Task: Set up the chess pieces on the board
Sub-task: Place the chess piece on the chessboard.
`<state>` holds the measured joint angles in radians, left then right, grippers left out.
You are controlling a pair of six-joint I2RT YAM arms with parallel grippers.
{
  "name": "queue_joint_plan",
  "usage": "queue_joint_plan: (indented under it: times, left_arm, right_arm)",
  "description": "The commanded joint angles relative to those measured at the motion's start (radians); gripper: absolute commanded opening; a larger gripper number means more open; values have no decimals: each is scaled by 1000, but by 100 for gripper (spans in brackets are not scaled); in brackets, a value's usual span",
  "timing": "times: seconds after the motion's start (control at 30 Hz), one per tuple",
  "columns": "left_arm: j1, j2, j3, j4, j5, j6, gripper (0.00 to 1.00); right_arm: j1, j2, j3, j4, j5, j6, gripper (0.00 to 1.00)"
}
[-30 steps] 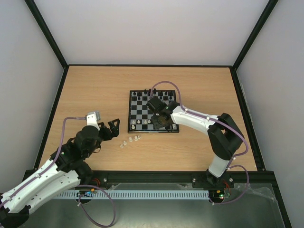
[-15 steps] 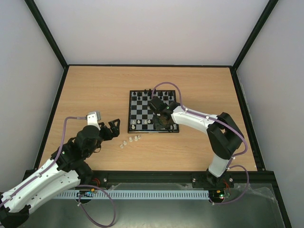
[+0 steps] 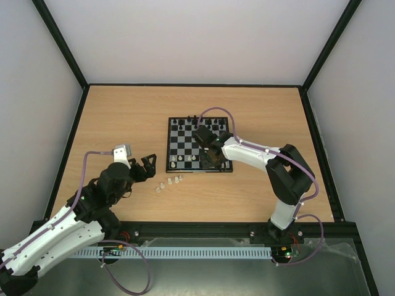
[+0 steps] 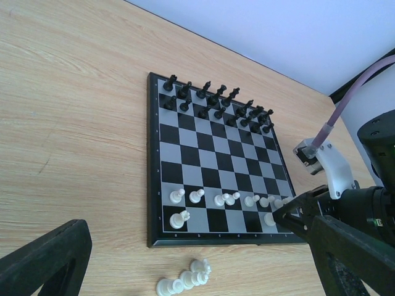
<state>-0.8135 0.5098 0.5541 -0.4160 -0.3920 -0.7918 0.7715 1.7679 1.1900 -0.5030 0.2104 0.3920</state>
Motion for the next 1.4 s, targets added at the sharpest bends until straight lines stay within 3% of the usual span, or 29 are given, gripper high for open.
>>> queue_joint_plan:
  times: [0.0,0.57,1.03,1.17,1.37]
  left_arm:
    - [-1,3,5,20,-10,15,99]
    - [-2,17,8,23,-11,16,99]
    - [-3,13,1,23,-9,9,99]
    - [-3,13,7,10,-31,9,100]
    - [-2,-20,28,-46,-94,-17,100]
  right_arm:
    - [-5,24,-3,-31,-7,-10,11]
    - [-5,-10,-19,-28,-37,-8,19]
    - [-5,-86,-35,-39,-44,8,33]
    - [2,-148,-36,-47,-59,10,40]
    - [89,-235,-33,-35,-105,23,62]
